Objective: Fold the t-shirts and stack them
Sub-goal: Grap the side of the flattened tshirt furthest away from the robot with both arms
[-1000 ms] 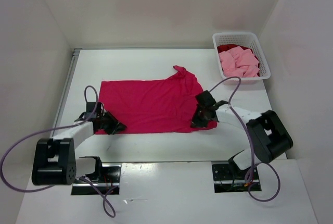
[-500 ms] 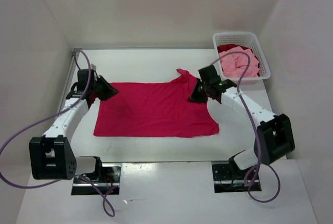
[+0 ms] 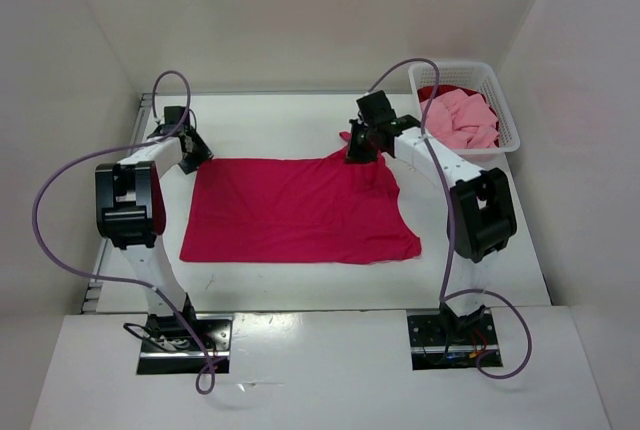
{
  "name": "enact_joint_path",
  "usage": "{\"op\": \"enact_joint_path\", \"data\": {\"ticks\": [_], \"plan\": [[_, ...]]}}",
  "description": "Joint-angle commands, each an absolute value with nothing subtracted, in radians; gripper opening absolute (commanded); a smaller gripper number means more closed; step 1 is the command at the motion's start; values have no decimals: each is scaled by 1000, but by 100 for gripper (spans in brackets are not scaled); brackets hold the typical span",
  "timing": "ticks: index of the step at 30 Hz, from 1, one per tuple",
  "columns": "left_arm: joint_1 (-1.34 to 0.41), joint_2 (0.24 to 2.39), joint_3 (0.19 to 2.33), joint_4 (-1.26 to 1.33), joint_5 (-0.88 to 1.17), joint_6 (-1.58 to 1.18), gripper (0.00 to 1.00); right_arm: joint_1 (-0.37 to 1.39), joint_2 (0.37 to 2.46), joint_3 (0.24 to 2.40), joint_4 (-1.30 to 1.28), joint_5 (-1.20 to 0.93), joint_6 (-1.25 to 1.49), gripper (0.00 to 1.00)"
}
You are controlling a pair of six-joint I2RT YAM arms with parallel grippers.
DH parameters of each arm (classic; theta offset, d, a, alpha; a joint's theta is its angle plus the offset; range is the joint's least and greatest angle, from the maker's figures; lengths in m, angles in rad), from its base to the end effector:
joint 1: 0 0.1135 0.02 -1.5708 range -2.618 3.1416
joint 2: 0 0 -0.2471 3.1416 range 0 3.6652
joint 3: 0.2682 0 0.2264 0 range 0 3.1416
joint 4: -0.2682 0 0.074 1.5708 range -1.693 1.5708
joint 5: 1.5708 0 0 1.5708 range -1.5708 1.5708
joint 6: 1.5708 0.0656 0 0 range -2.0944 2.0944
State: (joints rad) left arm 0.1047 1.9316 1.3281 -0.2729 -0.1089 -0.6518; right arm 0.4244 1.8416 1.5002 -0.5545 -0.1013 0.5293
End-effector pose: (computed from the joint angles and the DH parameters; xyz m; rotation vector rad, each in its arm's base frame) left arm 0.4071 0.0499 0.1632 -0.9469 2.2523 -0.1106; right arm 0.3608 0.1703 0.2263 0.0880 2.5361 0.5229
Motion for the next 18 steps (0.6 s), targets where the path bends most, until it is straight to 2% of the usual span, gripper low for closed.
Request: {"op": "enact_joint_path", "data": {"ticks": [1, 10, 18], "plan": [[132, 1971, 1381, -278, -201, -591, 56, 416, 1853, 1574, -563, -89, 462, 11], [132, 2045, 1416, -258, -181, -566, 54, 385, 1950, 1618, -522, -146, 451, 18], [132, 2075, 1450, -226, -126, -557, 55, 376, 2133, 1844, -552, -13, 428, 36]]}}
